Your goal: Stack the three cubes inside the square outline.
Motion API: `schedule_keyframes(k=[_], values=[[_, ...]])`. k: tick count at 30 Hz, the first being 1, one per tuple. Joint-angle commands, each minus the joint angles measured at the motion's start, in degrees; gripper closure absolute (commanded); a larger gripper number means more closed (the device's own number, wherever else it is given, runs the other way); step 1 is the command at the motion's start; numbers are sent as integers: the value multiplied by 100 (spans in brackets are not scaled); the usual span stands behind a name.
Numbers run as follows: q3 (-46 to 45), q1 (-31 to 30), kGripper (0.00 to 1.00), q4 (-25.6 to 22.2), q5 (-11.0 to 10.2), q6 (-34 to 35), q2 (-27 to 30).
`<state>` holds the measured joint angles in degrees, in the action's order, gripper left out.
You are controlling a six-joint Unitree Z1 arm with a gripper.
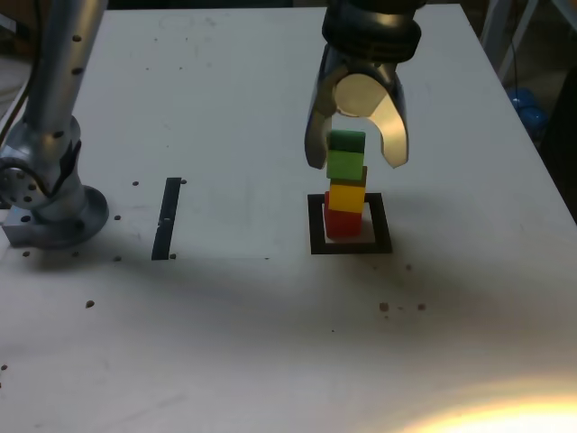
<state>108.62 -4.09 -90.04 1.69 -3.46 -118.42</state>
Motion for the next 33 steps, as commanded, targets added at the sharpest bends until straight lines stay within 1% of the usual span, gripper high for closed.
schedule_keyframes(k=[1,7,14,19,22,26,33], values=[[-16,-44,0,-53,-15,13,90],[-136,-127,0,-66,-68,94,238],[-701,-130,0,-84,-364,377,797],[-1426,-131,0,-3,-466,494,1191],[-2038,-132,0,233,-520,543,1469],[-2917,-131,0,672,-592,581,1861],[-4228,-119,0,1477,-603,587,2213]])
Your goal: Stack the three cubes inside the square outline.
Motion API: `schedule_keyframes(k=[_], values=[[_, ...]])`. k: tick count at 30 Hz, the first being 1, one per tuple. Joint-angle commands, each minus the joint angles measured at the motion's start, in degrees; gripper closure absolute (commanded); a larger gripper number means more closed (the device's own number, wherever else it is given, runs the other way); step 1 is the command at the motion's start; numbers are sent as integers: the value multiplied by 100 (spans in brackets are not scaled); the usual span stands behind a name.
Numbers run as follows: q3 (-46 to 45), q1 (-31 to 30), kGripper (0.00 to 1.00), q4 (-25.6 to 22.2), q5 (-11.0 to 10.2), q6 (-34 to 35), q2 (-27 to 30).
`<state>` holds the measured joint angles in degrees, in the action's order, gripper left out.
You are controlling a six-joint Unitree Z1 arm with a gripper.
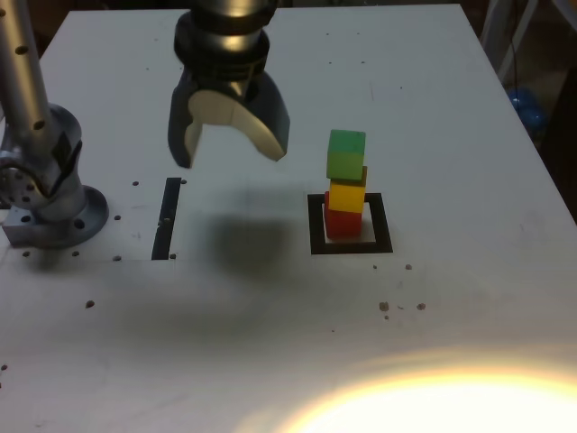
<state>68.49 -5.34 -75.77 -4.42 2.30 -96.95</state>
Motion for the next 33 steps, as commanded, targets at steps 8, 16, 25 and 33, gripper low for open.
schedule_keyframes(k=[8,16,25,33], values=[[-1423,77,0,769,95,59,383],[-1872,77,0,920,184,88,633],[-2351,77,0,1191,244,104,818],[-2384,77,0,1257,238,104,776]])
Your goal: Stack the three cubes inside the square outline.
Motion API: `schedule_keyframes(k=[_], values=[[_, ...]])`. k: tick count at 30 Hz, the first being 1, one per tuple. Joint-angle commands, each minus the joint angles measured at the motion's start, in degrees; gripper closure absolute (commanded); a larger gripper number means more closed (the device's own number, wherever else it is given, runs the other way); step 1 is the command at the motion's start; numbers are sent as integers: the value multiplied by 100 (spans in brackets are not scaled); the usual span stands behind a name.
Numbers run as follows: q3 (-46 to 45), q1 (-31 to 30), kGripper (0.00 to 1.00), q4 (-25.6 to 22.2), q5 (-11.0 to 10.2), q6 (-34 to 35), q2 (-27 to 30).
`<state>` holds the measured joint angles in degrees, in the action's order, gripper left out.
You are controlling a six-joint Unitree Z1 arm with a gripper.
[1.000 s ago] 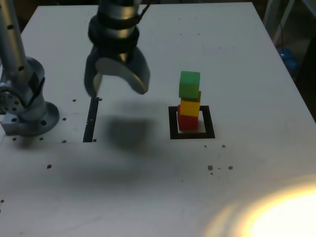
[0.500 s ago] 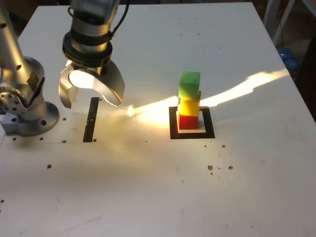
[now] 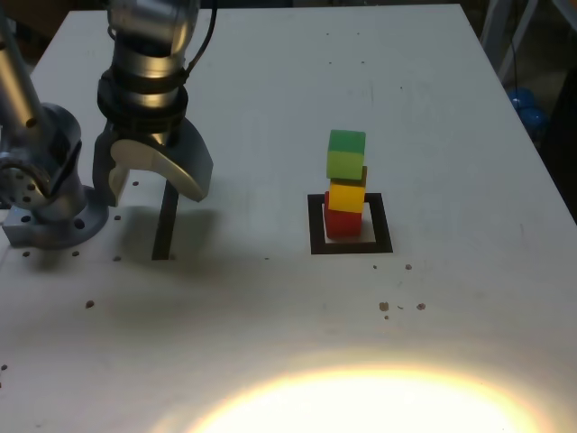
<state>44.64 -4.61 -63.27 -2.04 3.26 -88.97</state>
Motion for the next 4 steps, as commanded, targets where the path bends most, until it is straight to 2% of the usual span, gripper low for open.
schedule_keyframes(k=[1,4], values=[[2,4,0,7,-3,6,-34],[-7,4,0,7,-18,-2,-94]])
